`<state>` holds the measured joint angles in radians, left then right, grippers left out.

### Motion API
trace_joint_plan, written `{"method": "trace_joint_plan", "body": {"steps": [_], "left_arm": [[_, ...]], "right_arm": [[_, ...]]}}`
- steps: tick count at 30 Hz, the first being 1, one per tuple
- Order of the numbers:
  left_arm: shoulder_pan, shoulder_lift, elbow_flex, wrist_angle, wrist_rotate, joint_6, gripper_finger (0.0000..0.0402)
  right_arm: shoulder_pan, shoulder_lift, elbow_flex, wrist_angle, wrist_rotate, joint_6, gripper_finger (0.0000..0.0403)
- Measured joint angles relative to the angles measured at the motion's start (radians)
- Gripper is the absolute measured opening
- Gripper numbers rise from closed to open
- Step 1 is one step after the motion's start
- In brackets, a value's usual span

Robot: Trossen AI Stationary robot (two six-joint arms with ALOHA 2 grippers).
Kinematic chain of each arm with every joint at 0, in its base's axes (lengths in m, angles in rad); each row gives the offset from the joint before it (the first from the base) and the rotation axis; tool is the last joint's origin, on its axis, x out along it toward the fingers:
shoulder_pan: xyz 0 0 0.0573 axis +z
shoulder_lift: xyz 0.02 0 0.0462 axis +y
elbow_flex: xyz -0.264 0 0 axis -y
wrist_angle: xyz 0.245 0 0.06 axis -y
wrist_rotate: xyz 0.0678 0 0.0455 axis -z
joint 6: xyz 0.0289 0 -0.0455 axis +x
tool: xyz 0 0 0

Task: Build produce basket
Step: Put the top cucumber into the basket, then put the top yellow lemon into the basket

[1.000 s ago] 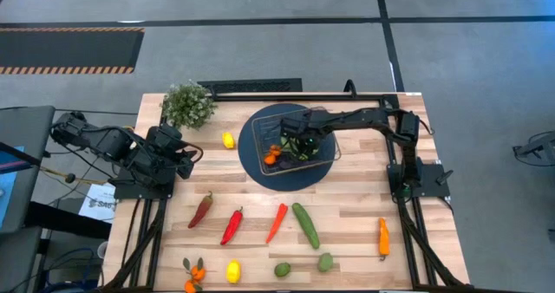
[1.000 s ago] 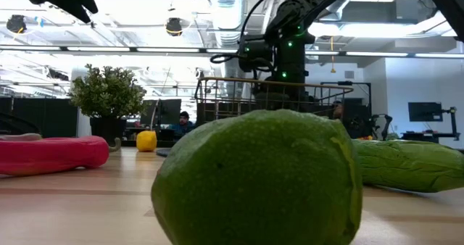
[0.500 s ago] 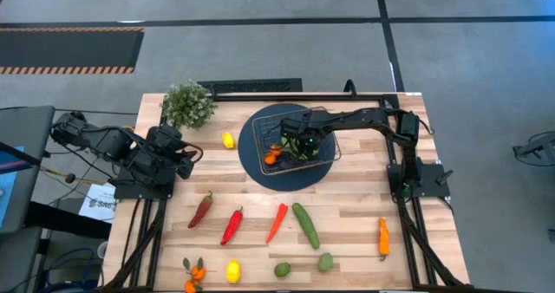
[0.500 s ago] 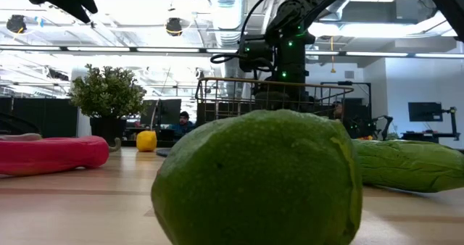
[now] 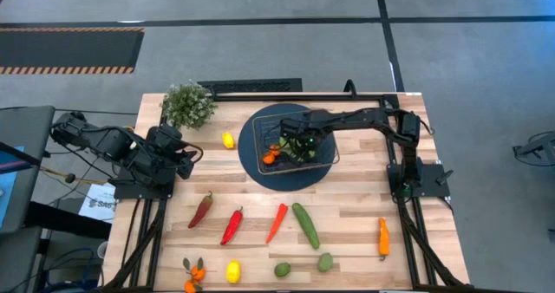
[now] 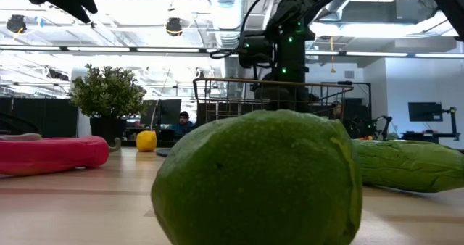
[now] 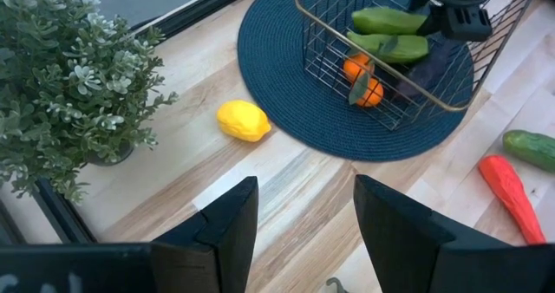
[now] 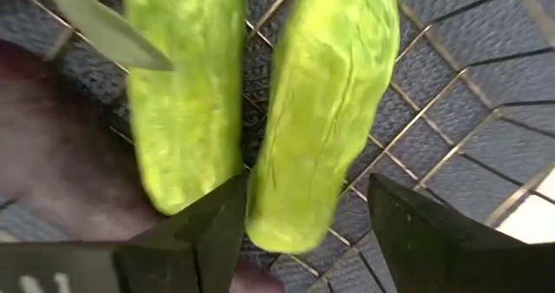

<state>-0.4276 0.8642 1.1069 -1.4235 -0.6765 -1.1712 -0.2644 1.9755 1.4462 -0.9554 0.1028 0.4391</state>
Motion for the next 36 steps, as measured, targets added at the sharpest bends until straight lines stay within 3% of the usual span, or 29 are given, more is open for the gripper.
{"method": "trace_joint_plan", "body": {"steps": [7, 15, 18, 22, 25, 29, 33, 36], "left_arm": [[0.002, 0.007, 0.0, 0.0, -0.038, 0.002, 0.0176], [0.085, 0.078, 0.0, 0.0, -0.044, -0.004, 0.0177], [0.13, 0.119, 0.0, 0.002, 0.0, 0.113, 0.0176], [0.196, 0.18, 0.0, 0.006, 0.107, 0.382, 0.0177], [0.265, 0.226, 0.0, 0.016, 0.148, 0.509, 0.0177], [0.394, 0.281, 0.0, 0.1, 0.176, 0.487, 0.0177], [0.514, 0.344, 0.0, 0.227, 0.29, 0.525, 0.0177], [0.566, 0.405, 0.0, 0.304, 0.415, 0.69, 0.0177]], "right_arm": [[0.049, -0.002, 0.227, -0.166, 0.002, -0.029, 0.0228], [0.123, -0.003, 0.599, -0.275, 0.005, -0.083, 0.0205], [0.141, -0.003, 0.728, -0.307, 0.005, -0.107, 0.0203], [0.154, -0.003, 0.892, -0.382, 0.006, -0.111, 0.0207], [0.166, -0.054, 0.88, -0.347, 0.008, -0.103, 0.0211], [0.185, -0.123, 0.875, -0.347, 0.013, -0.047, 0.0212], [0.213, -0.166, 0.873, -0.345, 0.04, -0.033, 0.0207], [0.236, -0.197, 0.873, -0.349, 0.057, -0.021, 0.0204]]}}
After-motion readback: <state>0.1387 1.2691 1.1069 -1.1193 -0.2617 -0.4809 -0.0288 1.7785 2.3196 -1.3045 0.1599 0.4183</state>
